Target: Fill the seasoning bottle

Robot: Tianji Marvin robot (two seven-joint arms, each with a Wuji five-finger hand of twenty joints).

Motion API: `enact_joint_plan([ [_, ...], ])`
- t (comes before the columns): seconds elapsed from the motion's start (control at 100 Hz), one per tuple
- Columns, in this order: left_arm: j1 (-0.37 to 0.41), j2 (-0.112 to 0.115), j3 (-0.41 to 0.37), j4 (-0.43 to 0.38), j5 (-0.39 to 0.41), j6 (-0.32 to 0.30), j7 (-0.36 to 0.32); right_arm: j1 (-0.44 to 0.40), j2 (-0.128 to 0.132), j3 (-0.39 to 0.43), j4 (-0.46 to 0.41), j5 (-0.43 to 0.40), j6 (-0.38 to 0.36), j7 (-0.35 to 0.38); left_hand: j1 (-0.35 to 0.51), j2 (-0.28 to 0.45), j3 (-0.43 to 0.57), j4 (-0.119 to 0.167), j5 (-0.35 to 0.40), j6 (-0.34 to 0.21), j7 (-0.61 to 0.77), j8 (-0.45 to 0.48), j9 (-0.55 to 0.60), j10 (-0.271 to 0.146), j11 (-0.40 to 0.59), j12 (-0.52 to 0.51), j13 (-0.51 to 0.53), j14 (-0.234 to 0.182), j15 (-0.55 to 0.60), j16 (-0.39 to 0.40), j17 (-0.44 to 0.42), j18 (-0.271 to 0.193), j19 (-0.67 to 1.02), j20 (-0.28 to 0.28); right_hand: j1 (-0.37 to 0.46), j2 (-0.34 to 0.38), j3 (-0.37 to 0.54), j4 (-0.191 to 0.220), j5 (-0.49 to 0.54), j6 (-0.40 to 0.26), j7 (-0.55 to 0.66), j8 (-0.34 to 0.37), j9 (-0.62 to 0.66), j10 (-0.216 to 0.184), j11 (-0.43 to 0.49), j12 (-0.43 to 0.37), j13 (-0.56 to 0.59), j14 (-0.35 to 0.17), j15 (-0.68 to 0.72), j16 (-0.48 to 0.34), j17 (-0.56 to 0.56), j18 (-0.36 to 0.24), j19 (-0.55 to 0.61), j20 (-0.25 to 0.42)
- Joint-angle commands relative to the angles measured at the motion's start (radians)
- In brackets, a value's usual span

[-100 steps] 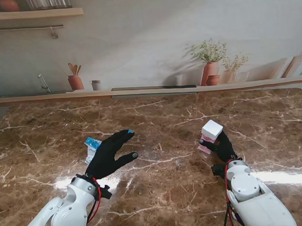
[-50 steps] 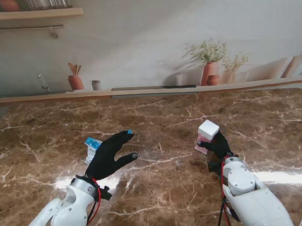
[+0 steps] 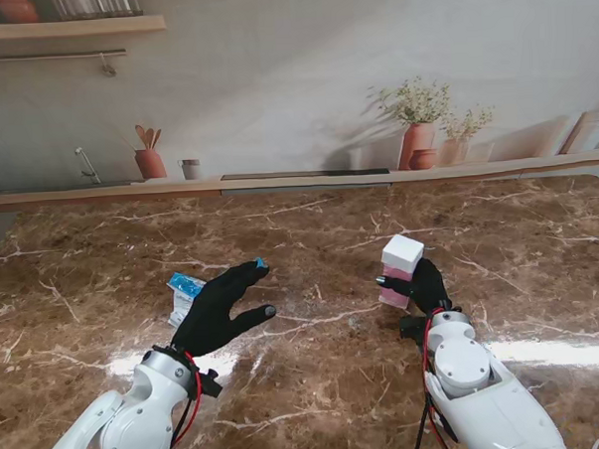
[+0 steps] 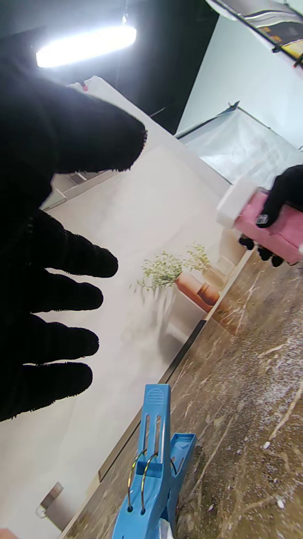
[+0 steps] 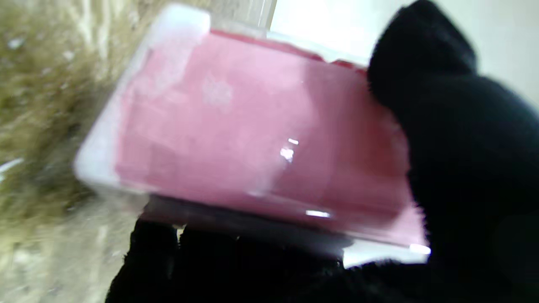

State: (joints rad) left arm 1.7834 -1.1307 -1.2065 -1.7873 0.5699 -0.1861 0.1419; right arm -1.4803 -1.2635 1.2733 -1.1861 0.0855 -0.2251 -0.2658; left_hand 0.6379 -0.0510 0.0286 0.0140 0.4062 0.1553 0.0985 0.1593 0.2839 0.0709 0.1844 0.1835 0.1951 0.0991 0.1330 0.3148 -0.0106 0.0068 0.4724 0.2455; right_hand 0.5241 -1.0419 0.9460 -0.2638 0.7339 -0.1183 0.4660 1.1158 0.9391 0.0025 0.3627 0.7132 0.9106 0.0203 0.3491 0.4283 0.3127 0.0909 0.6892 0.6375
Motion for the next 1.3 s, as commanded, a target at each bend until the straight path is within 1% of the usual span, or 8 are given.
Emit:
enact_joint_plan([
  [0.0, -0.018, 0.009, 0.001, -0.009, 0.005, 0.003, -0.022, -0.01, 0.002, -0.008, -0.054, -0.013, 0.011, 0.004, 0.035, 0.032, -0.031, -0.024, 0.017, -0.029, 0.01, 0.0, 0.02, -0.019, -0.005, 0.0, 0.017, -0.022, -0.007, 0.003, -0.014, -0.008, 0.026, 0.018, 0.117, 0.197, 0.144, -0.024, 0.19, -0.185, 0.567, 0.121, 0.166, -0.094, 0.177, 0.168, 0.135, 0.0, 0.123, 0.082, 0.1, 0.013, 0.141, 0.038],
  [0.13, -0.057, 0.019, 0.002, -0.018, 0.006, 0.012, -0.08, -0.036, 0.015, -0.022, -0.133, -0.064, 0.0, 0.003, 0.042, 0.029, -0.03, -0.024, 0.027, -0.032, 0.019, 0.005, 0.021, -0.02, -0.004, 0.001, 0.023, -0.017, -0.004, 0.006, -0.013, -0.002, 0.04, 0.025, 0.124, 0.21, 0.149, -0.018, 0.134, -0.213, 0.49, 0.064, 0.178, -0.119, 0.325, 0.286, 0.174, -0.003, 0.308, 0.2, 0.133, 0.029, 0.328, 0.041],
  [0.33, -0.142, 0.036, 0.009, -0.04, -0.007, 0.042, -0.195, -0.061, 0.029, -0.058, -0.214, -0.121, -0.05, 0.009, 0.061, 0.013, -0.028, -0.024, 0.022, -0.038, 0.026, 0.012, 0.015, -0.019, 0.001, 0.004, 0.025, -0.01, -0.001, 0.011, -0.017, 0.01, 0.051, 0.032, 0.095, 0.249, 0.221, -0.017, 0.075, -0.175, 0.419, -0.295, 0.146, -0.112, 0.348, 0.359, 0.1, 0.002, 0.43, 0.235, 0.108, 0.033, 0.38, 0.004],
  [0.55, -0.273, 0.071, 0.027, -0.082, -0.017, 0.078, -0.405, -0.054, 0.046, -0.114, -0.235, -0.177, -0.088, 0.048, 0.114, -0.068, -0.002, -0.017, -0.022, -0.036, 0.025, 0.01, -0.039, -0.017, 0.019, 0.017, 0.01, -0.038, 0.007, 0.022, -0.011, -0.053, 0.049, 0.03, 0.105, 0.32, 0.221, -0.008, 0.072, -0.174, 0.422, -0.334, 0.116, -0.114, 0.375, 0.46, 0.052, -0.007, 0.505, 0.288, 0.09, 0.034, 0.362, -0.003],
  [0.67, -0.367, 0.098, 0.042, -0.102, -0.016, 0.058, -0.552, -0.038, 0.043, -0.15, -0.228, -0.12, -0.114, 0.075, -0.003, -0.319, 0.864, -0.02, -0.141, -0.113, 0.016, -0.017, -0.095, -0.046, -0.015, -0.007, -0.026, -0.045, 0.006, 0.031, -0.014, -0.037, 0.003, 0.036, 0.109, 0.323, 0.22, -0.003, 0.07, -0.166, 0.424, -0.329, 0.114, -0.11, 0.375, 0.47, 0.047, -0.005, 0.509, 0.293, 0.088, 0.034, 0.36, -0.003],
  [0.78, -0.461, 0.119, 0.069, -0.104, 0.004, 0.01, -0.656, -0.024, 0.043, -0.177, -0.218, -0.089, -0.138, 0.1, 0.142, -0.449, 1.133, -0.1, -0.256, -0.297, -0.054, -0.012, -0.134, -0.067, -0.106, 0.011, -0.068, -0.041, 0.005, 0.055, -0.02, -0.026, -0.095, 0.086, 0.108, 0.324, 0.217, -0.001, 0.07, -0.165, 0.423, -0.326, 0.115, -0.11, 0.372, 0.474, 0.048, -0.004, 0.514, 0.297, 0.09, 0.036, 0.362, -0.001],
  [1.01, -0.604, 0.132, 0.154, -0.069, 0.015, -0.091, -0.713, -0.014, 0.051, -0.198, -0.213, -0.058, -0.156, 0.149, 0.343, -0.443, 1.084, -0.084, -0.262, -0.388, -0.098, 0.094, -0.157, -0.047, -0.133, 0.119, -0.063, -0.003, 0.014, 0.082, -0.035, 0.018, -0.124, 0.185, 0.111, 0.328, 0.209, 0.005, 0.071, -0.163, 0.418, -0.323, 0.119, -0.106, 0.366, 0.48, 0.046, -0.003, 0.514, 0.299, 0.084, 0.033, 0.359, 0.002],
  [1.29, -0.723, 0.146, 0.258, -0.035, 0.009, -0.112, -0.797, -0.015, 0.055, -0.214, -0.218, -0.038, -0.187, 0.173, 0.373, -0.415, 1.014, -0.1, -0.222, -0.438, 0.264, 0.264, -0.154, -0.075, -0.129, 0.139, -0.069, -0.016, 0.019, 0.093, -0.039, 0.036, -0.111, 0.237, 0.115, 0.341, 0.206, 0.003, 0.073, -0.164, 0.417, -0.319, 0.12, -0.107, 0.362, 0.487, 0.044, -0.002, 0.514, 0.302, 0.082, 0.034, 0.355, 0.005],
])
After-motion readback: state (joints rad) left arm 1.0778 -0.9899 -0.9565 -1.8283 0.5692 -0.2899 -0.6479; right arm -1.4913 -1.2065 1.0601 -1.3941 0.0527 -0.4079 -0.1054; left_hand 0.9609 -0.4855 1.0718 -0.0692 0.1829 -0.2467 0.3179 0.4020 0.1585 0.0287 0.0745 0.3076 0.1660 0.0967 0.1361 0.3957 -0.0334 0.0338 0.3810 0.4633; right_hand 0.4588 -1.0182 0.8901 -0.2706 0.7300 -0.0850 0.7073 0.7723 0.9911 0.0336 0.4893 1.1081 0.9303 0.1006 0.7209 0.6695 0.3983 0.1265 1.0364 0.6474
